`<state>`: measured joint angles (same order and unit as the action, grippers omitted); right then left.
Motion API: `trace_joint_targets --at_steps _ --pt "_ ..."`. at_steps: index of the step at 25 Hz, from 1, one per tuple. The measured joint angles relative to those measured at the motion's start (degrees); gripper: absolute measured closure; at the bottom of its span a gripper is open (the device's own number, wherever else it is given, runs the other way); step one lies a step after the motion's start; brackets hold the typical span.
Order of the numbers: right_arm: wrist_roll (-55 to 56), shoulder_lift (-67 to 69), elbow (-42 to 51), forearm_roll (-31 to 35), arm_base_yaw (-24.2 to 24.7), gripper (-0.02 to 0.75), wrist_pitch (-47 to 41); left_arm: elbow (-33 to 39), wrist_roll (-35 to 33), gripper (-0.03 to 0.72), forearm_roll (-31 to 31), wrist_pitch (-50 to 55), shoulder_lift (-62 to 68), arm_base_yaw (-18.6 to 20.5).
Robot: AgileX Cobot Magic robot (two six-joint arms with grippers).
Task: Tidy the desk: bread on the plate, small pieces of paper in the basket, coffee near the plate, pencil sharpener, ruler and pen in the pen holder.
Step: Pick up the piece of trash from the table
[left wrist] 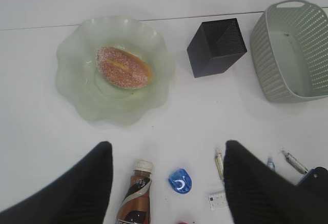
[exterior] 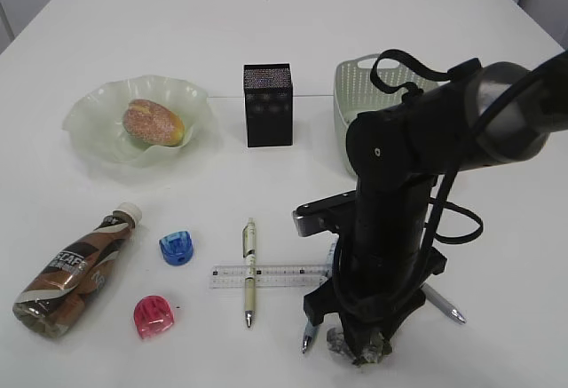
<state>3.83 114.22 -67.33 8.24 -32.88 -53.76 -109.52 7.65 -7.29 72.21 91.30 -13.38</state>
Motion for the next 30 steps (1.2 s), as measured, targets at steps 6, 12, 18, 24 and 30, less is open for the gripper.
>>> trace_joint_targets --at_steps 6,12,18,24,30 --pt "0.0 0.0 0.0 0.0 0.0 0.645 -0.9 0.0 0.0 0.192 0.0 0.0 0.0 0.0" --pt "0.0 0.0 0.0 0.0 0.0 0.734 -3.7 0.0 0.0 0.192 0.0 0.0 0.0 0.0" --pt "0.9 -2.7 -0.4 0.6 0.0 0.739 -6.5 0.0 0.0 0.192 0.0 0.0 0.0 0.0" --pt "4.0 -9.1 -6.3 -0.5 0.0 0.739 -12.1 0.0 0.0 0.192 0.0 0.0 0.0 0.0" --pt "7.3 -10.0 -19.6 -6.6 0.6 0.74 -15.6 0.0 0.0 0.192 0.0 0.0 0.0 0.0"
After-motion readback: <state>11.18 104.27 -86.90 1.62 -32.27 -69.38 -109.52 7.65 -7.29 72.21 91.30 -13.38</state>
